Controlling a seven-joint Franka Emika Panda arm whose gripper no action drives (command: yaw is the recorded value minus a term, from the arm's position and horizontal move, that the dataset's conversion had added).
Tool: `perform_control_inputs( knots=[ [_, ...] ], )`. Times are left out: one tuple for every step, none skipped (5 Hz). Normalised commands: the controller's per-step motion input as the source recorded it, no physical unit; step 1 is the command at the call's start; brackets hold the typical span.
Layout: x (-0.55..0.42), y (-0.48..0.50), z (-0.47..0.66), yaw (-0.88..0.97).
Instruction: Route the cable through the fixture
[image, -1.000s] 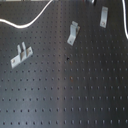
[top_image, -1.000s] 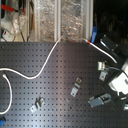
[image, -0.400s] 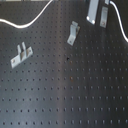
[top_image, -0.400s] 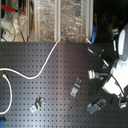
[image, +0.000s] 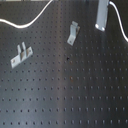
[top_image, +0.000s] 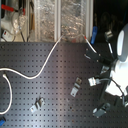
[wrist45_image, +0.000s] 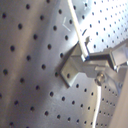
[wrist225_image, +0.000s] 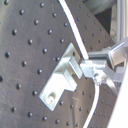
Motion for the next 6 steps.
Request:
perform_control_inputs(
  knots=[
    [-0.309, 0.127, 0.01, -0.35],
    [-0.120, 0.037, 0.00, 0.00],
    [-0.257, -0.091, 0.01, 0.06],
    [-0.349, -0.189, 0.21, 0.02],
    [-0.306, -0.013, 0.01, 0.00],
    [-0.142, 0.071, 0.00, 0.00]
  ],
)
